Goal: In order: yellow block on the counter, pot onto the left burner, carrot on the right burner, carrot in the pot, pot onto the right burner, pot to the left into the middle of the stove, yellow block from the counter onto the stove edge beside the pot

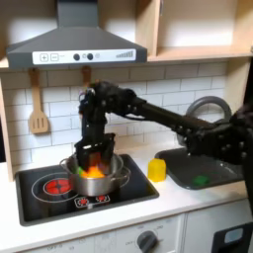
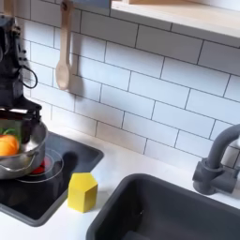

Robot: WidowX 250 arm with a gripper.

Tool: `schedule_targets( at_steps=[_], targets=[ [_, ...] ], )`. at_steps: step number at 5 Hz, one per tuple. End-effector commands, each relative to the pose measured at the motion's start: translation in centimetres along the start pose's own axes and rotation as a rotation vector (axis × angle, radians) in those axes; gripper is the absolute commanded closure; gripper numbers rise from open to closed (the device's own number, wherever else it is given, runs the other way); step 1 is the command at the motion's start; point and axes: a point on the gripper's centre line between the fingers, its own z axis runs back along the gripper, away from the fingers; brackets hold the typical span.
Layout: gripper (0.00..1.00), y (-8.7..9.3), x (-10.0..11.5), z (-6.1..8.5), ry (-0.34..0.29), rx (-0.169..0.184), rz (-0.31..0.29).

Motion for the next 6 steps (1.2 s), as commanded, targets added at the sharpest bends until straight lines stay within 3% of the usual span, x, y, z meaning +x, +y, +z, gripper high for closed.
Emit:
schedule_targets(
  at_steps=[1,2,4,6],
  targets=[
    [0.0,-0.8,-0.4,2.0,-0.042,-0.041,-0.01],
    [0.0,-1.5,-0.4,2.9,-0.061,-0.061,-0.021],
    [0.0,-2.5,-2.0,3.0,-0.047,-0.087,-0.054],
    [0.0,-5.2,-3.4,3.0,-0.043,-0.102,-0.122]
  ],
)
